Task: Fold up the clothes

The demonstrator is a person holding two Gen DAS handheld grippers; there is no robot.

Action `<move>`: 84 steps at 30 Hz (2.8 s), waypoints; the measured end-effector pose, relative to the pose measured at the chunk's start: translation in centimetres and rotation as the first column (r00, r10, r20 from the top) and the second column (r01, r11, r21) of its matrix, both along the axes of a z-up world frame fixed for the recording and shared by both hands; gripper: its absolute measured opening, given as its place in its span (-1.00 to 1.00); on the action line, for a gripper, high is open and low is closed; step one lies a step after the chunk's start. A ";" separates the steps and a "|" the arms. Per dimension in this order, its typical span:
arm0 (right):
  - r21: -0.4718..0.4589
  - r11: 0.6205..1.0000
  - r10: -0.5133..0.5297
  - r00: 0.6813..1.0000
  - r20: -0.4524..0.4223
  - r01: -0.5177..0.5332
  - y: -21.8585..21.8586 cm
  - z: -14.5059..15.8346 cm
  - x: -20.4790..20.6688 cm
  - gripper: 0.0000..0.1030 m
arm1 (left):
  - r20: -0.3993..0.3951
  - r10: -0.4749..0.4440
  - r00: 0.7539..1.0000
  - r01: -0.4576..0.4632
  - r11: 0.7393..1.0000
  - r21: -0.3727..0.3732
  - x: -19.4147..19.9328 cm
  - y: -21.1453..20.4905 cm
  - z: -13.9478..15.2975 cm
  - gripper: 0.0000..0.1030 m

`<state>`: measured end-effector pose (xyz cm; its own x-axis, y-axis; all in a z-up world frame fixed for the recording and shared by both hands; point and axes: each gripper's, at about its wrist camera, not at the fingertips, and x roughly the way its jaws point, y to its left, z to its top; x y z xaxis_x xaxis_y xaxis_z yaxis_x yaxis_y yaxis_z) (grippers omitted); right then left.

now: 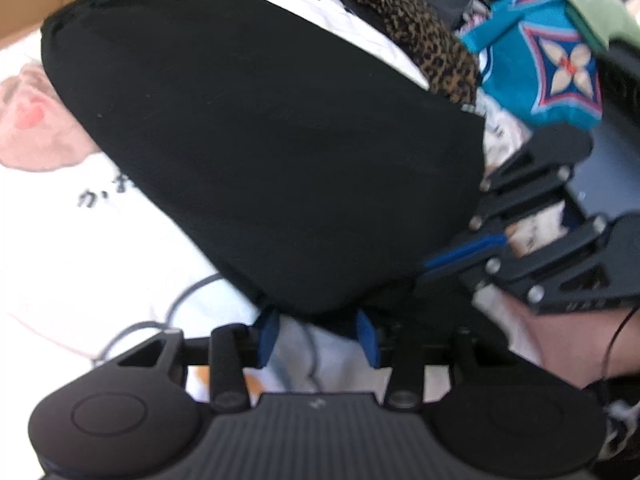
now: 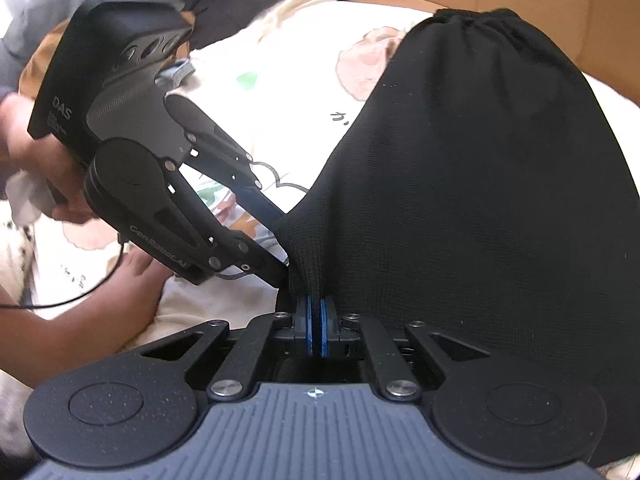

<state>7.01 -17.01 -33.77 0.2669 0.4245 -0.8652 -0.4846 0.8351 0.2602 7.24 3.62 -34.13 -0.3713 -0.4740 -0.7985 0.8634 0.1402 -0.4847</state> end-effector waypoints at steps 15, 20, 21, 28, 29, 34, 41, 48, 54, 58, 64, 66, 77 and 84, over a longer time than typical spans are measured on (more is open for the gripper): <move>0.057 0.997 -0.059 0.998 0.014 0.058 -1.6 0.4 -0.5 -0.97 | 0.071 0.138 0.988 -0.140 0.990 0.026 0.9 0.3 0.5 -0.99; 0.065 0.995 -0.077 0.997 0.018 0.076 -2.3 0.2 -0.4 -0.97 | 0.102 0.160 0.982 -0.164 0.986 0.024 1.5 1.3 2.0 -1.00; 0.065 0.995 -0.080 0.997 0.020 0.079 -2.4 0.2 -0.4 -0.97 | 0.114 0.162 0.980 -0.166 0.986 0.028 1.5 1.4 2.2 -1.00; 0.076 0.993 -0.096 0.995 0.031 0.093 -2.8 0.2 -0.3 -0.97 | 0.198 0.136 0.971 -0.151 0.986 0.066 -0.2 -0.2 1.2 0.26; 0.078 0.992 -0.098 0.995 0.032 0.095 -2.8 0.3 -0.3 -0.97 | 0.199 0.139 0.970 -0.153 0.986 0.058 -0.2 -0.5 1.1 0.30; 0.086 0.990 -0.112 0.993 0.032 0.109 -3.2 0.4 -0.1 -0.97 | 0.213 0.124 0.969 -0.139 0.989 0.054 -0.6 -2.3 0.1 0.35; 0.113 0.985 -0.133 0.991 0.026 0.129 -3.8 0.8 -0.1 -0.97 | 0.261 0.153 0.953 -0.168 0.985 0.036 -0.9 -2.8 -0.8 0.36; 0.135 0.981 -0.143 0.990 0.008 0.141 -4.3 0.6 -0.2 -0.97 | 0.280 0.157 0.947 -0.172 0.985 0.028 -0.8 -1.4 -0.1 -0.51; 0.138 0.981 -0.137 0.990 -0.015 0.138 -4.2 0.1 -0.3 -0.97 | 0.329 0.179 0.927 -0.202 0.979 0.035 -0.7 -0.4 0.8 -0.75; 0.143 0.978 -0.149 0.988 -0.049 0.154 -3.9 -0.5 -0.3 -0.91 | 0.313 0.194 0.930 -0.209 0.978 0.014 -0.6 0.0 0.8 -0.73; 0.184 0.976 -0.107 0.993 -0.054 0.115 -2.5 -1.0 -0.7 0.08 | 0.297 0.257 0.920 -0.266 0.964 -0.008 0.0 -0.8 1.0 -0.17; 0.177 0.980 -0.083 0.995 -0.055 0.091 -1.8 -1.4 -0.8 0.07 | 0.266 0.296 0.917 -0.307 0.952 -0.003 0.5 -1.1 0.5 -0.16; 0.075 0.997 -0.021 0.999 -0.044 0.024 -1.1 -2.9 -1.1 -0.94 | 0.233 0.313 0.921 -0.331 0.943 0.041 1.4 0.4 -0.9 -0.02; 0.115 0.989 -0.092 0.995 -0.041 0.096 -3.1 -1.8 -0.8 -0.96 | 0.260 0.319 0.911 -0.336 0.942 0.021 1.3 0.3 -1.5 -0.01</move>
<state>6.18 -20.10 -35.54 0.2805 0.4978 -0.8207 -0.3939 0.8394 0.3746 8.56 3.95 -35.68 0.0113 -0.4800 -0.8772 0.8554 0.4590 -0.2402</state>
